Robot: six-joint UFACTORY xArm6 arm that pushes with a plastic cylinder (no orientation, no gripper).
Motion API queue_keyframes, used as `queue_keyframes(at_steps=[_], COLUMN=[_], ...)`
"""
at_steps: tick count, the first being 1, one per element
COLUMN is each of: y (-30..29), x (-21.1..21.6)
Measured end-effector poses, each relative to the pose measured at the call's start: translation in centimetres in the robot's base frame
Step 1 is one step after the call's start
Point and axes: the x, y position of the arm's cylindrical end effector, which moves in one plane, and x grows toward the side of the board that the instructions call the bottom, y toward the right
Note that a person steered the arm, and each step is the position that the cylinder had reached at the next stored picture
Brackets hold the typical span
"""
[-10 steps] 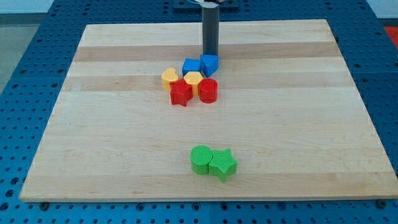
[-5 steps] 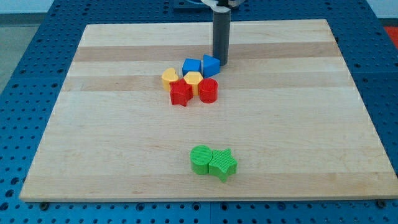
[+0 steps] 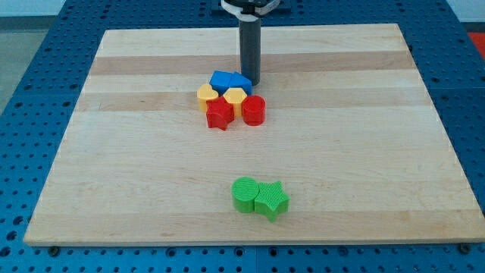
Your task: Move the red star closer to blue triangle
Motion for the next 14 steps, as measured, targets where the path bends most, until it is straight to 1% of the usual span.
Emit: queue_keyframes(at_steps=[3, 5, 6, 7, 8, 9, 11, 14], y=[0.2, 3.8, 6.7, 9.6, 10.2, 8.8, 3.4, 2.5], x=[0.6, 0.4, 1.3, 4.3, 8.1, 10.2, 10.5, 10.5])
